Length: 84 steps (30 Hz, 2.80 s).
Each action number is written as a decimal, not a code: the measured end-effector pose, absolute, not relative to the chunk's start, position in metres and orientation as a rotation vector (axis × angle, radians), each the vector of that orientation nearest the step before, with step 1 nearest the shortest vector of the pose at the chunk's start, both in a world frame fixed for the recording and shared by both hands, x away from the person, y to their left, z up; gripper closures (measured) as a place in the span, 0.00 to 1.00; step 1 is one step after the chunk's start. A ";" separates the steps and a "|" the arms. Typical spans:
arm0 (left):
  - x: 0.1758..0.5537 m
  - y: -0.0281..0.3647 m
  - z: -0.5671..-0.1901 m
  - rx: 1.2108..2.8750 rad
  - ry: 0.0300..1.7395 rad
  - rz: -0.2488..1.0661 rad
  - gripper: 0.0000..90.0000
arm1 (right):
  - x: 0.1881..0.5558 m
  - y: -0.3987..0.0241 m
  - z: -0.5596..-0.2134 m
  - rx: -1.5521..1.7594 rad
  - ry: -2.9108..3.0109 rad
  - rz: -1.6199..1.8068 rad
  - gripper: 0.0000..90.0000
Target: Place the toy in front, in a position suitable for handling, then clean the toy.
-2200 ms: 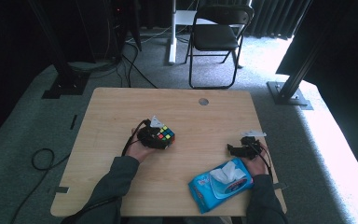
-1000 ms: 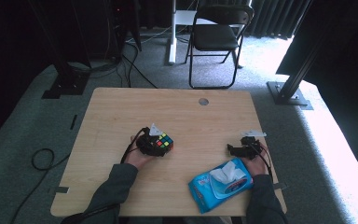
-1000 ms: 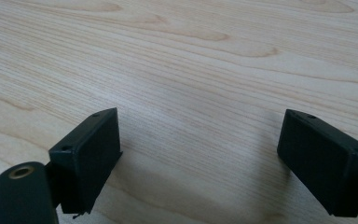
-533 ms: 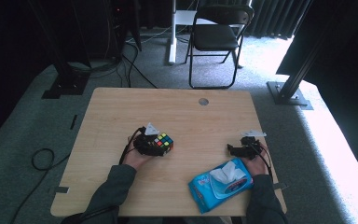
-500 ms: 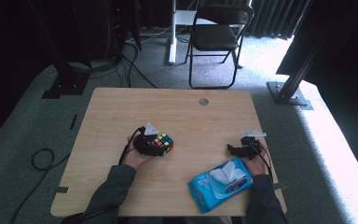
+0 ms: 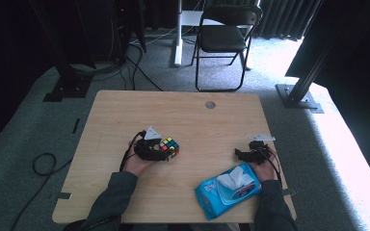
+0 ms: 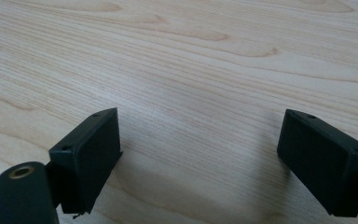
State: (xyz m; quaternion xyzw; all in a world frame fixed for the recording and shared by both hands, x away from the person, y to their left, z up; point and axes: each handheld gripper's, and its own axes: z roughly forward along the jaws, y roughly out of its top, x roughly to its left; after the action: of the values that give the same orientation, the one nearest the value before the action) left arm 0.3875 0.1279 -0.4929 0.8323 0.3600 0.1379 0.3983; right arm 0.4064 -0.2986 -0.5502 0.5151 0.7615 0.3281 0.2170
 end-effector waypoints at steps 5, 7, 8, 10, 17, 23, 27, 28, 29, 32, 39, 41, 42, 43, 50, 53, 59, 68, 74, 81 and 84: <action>0.383 0.130 -0.488 2.078 0.904 0.338 0.38 | 0.406 -0.299 -0.550 1.428 2.109 0.910 0.14; 0.381 0.130 -0.486 2.073 0.899 0.341 0.39 | 0.406 -0.299 -0.550 1.427 2.110 0.909 0.14; 0.380 0.131 -0.485 2.069 0.897 0.339 0.39 | 0.406 -0.299 -0.550 1.427 2.110 0.909 0.14; 0.379 0.131 -0.483 2.065 0.896 0.314 0.43 | 0.406 -0.299 -0.550 1.427 2.109 0.909 0.14; 0.376 0.127 -0.480 2.080 0.876 0.282 0.48 | 0.406 -0.299 -0.550 1.428 2.109 0.909 0.14; 0.375 0.126 -0.477 2.066 0.867 0.256 0.48 | 0.406 -0.299 -0.550 1.427 2.109 0.909 0.14; 0.373 0.122 -0.474 2.067 0.849 0.242 0.49 | 0.406 -0.299 -0.550 1.428 2.109 0.909 0.14; 0.372 0.121 -0.473 2.065 0.844 0.241 0.49 | 0.406 -0.299 -0.550 1.428 2.109 0.909 0.14; 0.372 0.120 -0.472 2.068 0.838 0.241 0.49 | 0.406 -0.299 -0.550 1.428 2.109 0.909 0.14; 0.370 0.117 -0.472 2.063 0.828 0.236 0.49 | 0.406 -0.299 -0.550 1.427 2.109 0.909 0.14; 0.368 0.108 -0.473 2.077 0.791 0.213 0.48 | 0.406 -0.299 -0.550 1.427 2.109 0.909 0.14; 0.367 0.106 -0.472 2.078 0.780 0.207 0.47 | 0.406 -0.299 -0.550 1.428 2.109 0.909 0.14; 0.367 0.105 -0.471 2.076 0.779 0.206 0.47 | 0.406 -0.299 -0.550 1.427 2.109 0.909 0.14; 0.366 0.105 -0.471 2.077 0.776 0.205 0.47 | 0.406 -0.299 -0.550 1.428 2.109 0.909 0.14; 0.364 0.100 -0.472 2.094 0.763 0.220 0.46 | 0.406 -0.299 -0.550 1.428 2.109 0.909 0.14; 0.362 0.096 -0.473 2.101 0.746 0.217 0.46 | 0.406 -0.299 -0.550 1.428 2.109 0.909 0.14; 0.359 0.090 -0.472 2.118 0.714 0.231 0.46 | 0.407 -0.299 -0.550 1.427 2.110 0.910 0.14; 0.353 0.082 -0.465 2.103 0.677 0.212 0.45 | 0.407 -0.299 -0.550 1.427 2.110 0.910 0.14; 0.348 0.075 -0.461 2.103 0.645 0.206 0.45 | 0.407 -0.299 -0.550 1.427 2.110 0.910 0.14; 0.341 0.064 -0.458 2.120 0.598 0.208 0.45 | 0.407 -0.299 -0.550 1.427 2.110 0.910 0.14; 0.338 0.060 -0.458 2.124 0.582 0.200 0.45 | 0.407 -0.299 -0.550 1.426 2.111 0.910 0.14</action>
State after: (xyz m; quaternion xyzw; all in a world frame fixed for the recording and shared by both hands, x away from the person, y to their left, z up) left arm 0.3376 0.0595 -0.4584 0.8584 0.2353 0.0809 0.4486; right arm 0.4066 -0.2986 -0.5502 0.5147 0.7618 0.3284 0.2166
